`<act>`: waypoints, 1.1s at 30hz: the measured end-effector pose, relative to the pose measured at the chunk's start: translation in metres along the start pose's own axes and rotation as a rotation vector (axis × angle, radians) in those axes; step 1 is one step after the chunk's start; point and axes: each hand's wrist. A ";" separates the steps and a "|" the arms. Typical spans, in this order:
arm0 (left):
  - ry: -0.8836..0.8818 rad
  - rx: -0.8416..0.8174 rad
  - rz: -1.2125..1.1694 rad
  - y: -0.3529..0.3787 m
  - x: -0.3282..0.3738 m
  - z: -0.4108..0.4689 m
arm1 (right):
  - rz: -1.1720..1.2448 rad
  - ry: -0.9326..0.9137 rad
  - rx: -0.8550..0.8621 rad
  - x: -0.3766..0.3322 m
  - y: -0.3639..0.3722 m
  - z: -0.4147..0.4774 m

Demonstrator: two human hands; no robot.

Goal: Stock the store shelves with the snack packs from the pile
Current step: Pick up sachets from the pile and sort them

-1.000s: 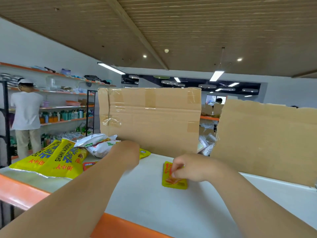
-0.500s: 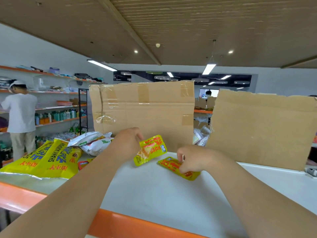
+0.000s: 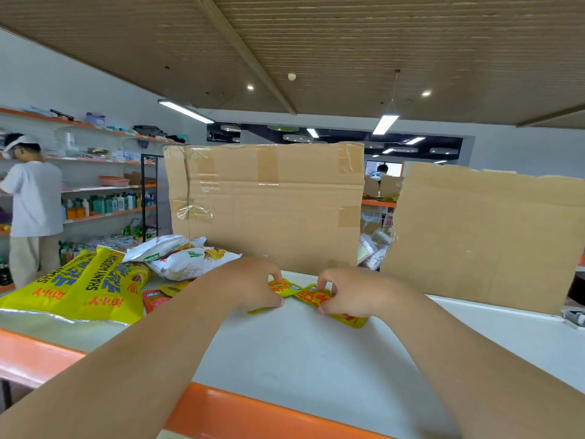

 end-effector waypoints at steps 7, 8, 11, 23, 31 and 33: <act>-0.065 -0.031 -0.072 -0.002 0.000 -0.001 | 0.042 0.013 0.006 0.005 -0.001 0.002; -0.068 -0.029 -0.069 -0.002 -0.001 0.000 | 0.048 0.014 0.000 0.006 -0.001 0.002; -0.077 -0.019 -0.085 -0.002 -0.001 0.000 | 0.046 0.003 -0.007 0.006 -0.003 0.002; 0.036 0.206 -0.392 -0.034 0.047 -0.021 | 0.030 0.047 0.130 0.037 -0.067 -0.043; 0.220 0.188 -0.515 -0.014 0.186 -0.037 | 0.186 0.224 0.366 0.147 -0.111 -0.171; 0.283 0.180 -0.541 -0.006 0.234 -0.045 | 0.214 0.287 0.443 0.178 -0.119 -0.211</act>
Point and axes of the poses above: each hand's wrist, its own z-axis towards the middle knuckle, its own y-axis out of the palm, x = y × z, and after that the axes turned 11 degrees about x, right-handed
